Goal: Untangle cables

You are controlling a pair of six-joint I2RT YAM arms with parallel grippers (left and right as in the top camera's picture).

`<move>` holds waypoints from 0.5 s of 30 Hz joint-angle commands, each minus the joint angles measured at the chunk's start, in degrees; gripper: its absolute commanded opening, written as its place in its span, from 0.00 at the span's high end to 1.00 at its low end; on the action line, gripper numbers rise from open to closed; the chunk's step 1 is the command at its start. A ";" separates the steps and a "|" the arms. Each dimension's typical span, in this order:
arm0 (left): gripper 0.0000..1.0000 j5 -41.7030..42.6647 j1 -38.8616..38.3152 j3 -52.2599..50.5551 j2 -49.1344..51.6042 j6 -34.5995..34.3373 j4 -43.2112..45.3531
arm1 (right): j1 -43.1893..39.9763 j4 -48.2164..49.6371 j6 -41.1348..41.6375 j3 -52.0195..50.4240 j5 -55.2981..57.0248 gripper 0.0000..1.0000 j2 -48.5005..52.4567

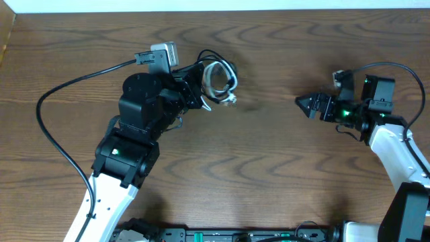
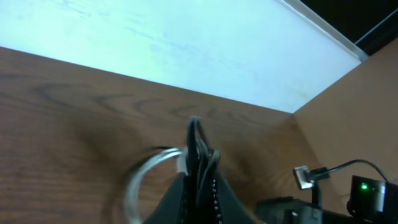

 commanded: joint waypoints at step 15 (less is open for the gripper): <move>0.92 -1.25 -4.59 2.56 0.81 0.57 -0.70 | 5.64 8.44 -4.90 -0.28 -27.06 0.01 0.33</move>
